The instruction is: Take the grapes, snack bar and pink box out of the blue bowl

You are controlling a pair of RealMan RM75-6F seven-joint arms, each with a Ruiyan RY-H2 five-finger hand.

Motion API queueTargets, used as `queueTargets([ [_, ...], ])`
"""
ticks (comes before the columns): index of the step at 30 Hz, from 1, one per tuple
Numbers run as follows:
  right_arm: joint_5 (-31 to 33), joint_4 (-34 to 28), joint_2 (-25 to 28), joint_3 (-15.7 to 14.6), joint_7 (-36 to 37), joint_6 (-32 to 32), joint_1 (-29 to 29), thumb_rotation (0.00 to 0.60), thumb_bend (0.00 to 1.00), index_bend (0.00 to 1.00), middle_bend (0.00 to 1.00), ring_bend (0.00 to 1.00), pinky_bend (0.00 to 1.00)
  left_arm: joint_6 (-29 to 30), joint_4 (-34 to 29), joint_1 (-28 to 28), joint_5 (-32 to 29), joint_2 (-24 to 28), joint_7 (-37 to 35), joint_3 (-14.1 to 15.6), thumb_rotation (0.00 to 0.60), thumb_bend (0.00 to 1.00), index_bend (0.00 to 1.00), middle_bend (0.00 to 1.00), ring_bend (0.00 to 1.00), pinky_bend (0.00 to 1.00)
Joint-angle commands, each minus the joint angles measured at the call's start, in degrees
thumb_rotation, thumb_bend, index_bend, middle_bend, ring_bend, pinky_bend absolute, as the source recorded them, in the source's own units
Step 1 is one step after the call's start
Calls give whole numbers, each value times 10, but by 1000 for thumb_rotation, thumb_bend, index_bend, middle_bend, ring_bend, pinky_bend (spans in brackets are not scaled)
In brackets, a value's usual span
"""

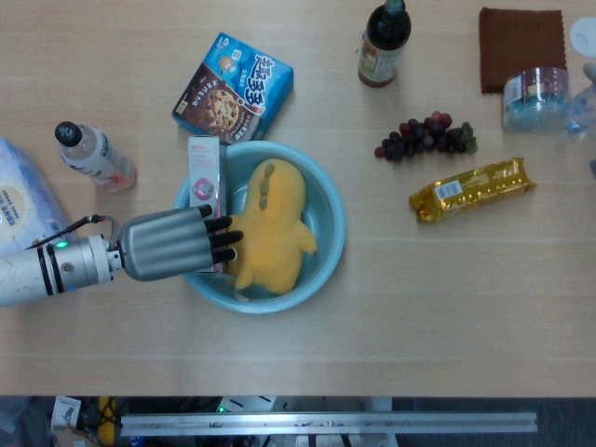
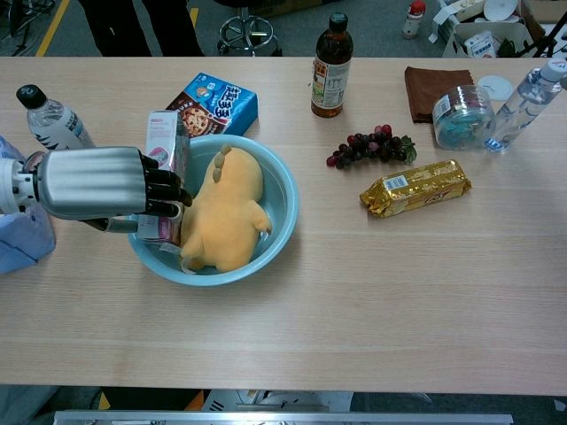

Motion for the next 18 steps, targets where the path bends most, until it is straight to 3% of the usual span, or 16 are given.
queueTargets([
  [1,0,0,0,0,0,0,0,600,292,0,160,118,326,12,9,2,2,-6,-4,2,600,298,447,323,355,635],
  [9,1,1,-2,1,2,-1,1,600,292,0,161,119,326,27,1,4,-2,-1,6,2,600,298,465,377,388,674],
  [18,-5,1,-1,2,9,2,-1,600,292,0,162,121,326,35,-49,14,-23,38,25,-4,600,299,469,389,398,690],
])
